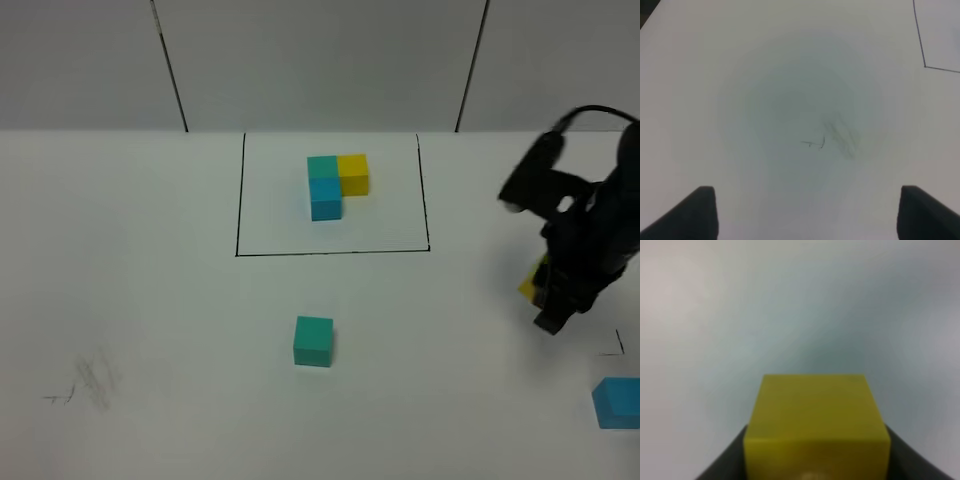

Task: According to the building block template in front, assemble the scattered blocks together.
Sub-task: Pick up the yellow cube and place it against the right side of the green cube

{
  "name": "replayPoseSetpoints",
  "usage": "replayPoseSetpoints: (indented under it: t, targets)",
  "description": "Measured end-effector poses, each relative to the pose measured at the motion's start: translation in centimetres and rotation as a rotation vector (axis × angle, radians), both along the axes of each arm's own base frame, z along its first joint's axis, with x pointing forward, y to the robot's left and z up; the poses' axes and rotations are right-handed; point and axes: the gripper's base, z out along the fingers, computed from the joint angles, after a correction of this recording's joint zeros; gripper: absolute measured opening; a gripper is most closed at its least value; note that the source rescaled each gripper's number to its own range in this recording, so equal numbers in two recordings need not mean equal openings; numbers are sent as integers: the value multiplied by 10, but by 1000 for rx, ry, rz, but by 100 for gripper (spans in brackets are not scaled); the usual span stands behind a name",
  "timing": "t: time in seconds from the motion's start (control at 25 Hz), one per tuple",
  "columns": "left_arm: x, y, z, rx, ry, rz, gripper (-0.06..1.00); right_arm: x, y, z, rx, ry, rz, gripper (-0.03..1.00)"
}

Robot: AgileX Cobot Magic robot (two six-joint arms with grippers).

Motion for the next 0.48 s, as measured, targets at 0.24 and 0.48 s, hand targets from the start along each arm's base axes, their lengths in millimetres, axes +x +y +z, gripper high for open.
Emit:
replayPoseSetpoints:
  t: [0.24, 0.48]
  targets:
    - [0, 0, 0, 0, 0, 0, 59, -4, 60, 0, -48, -105, 428, 2]
    - [0, 0, 0, 0, 1, 0, 59, 17, 101, -11, -75, 42, 513, 2]
